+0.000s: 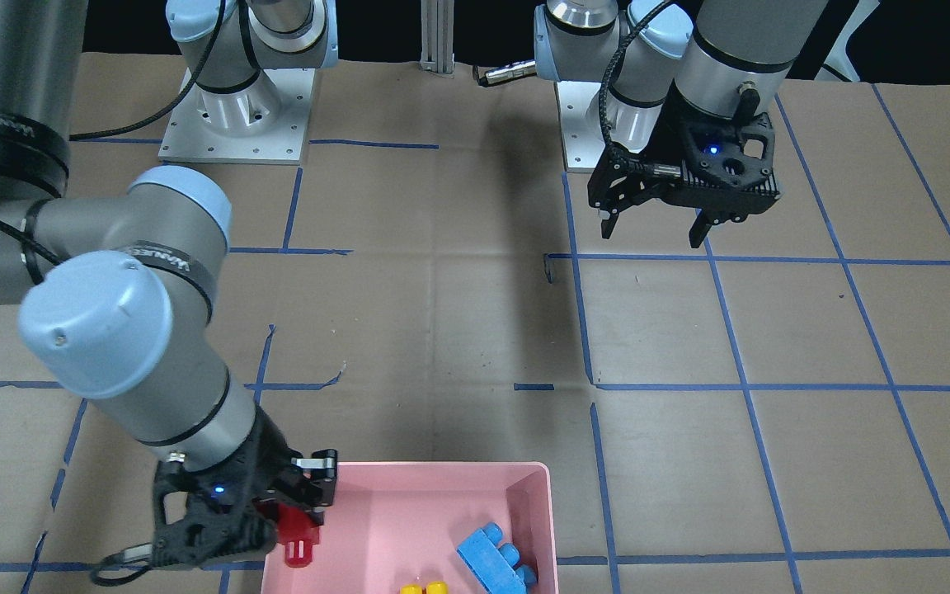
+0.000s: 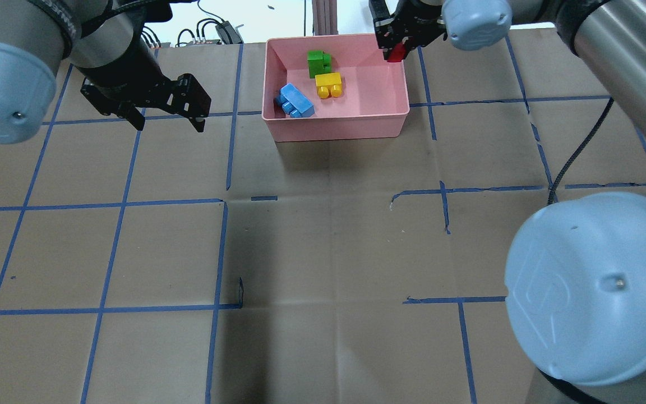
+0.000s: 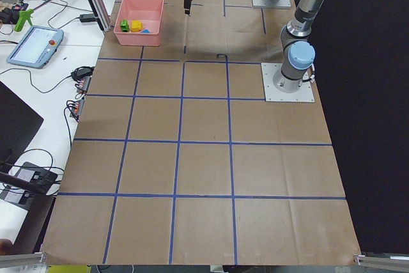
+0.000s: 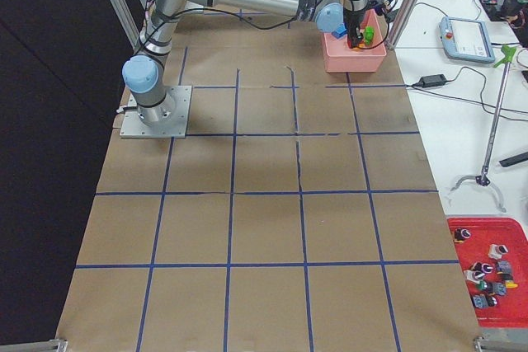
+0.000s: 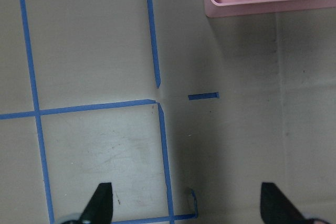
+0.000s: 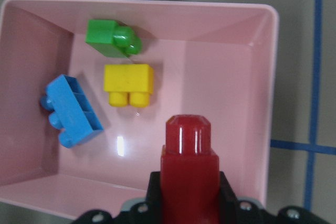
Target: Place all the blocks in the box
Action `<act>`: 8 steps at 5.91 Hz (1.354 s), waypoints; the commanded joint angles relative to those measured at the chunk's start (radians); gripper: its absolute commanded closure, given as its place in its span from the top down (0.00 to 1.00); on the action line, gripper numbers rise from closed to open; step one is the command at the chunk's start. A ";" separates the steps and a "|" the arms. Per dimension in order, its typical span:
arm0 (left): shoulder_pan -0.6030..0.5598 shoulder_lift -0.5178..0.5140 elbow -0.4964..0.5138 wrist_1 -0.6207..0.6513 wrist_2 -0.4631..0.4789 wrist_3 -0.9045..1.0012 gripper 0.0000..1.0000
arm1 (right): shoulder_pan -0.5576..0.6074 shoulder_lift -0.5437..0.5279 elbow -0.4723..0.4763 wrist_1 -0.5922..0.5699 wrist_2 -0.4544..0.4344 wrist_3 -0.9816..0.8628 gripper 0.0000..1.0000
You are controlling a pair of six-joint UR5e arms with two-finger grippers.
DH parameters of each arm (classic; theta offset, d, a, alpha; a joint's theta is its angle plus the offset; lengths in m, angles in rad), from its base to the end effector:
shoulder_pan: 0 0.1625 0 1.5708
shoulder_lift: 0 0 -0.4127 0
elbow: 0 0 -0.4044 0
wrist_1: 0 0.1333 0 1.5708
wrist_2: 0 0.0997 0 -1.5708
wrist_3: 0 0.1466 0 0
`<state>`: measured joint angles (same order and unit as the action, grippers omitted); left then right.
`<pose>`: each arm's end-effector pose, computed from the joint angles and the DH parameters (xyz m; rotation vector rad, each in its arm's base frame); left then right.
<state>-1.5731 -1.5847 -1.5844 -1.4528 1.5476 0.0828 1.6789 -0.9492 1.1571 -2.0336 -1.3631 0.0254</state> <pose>-0.1379 -0.5222 0.4271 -0.1343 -3.1159 0.1425 0.2455 -0.7465 0.3009 -0.1585 2.8937 -0.3504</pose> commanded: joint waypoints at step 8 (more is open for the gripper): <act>0.021 -0.001 0.003 0.003 0.031 0.009 1.00 | 0.045 0.098 -0.046 -0.289 -0.008 0.025 1.00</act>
<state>-1.5523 -1.5870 -1.5814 -1.4522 1.5690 0.0899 1.7242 -0.8509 1.1106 -2.3223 -1.3578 0.0506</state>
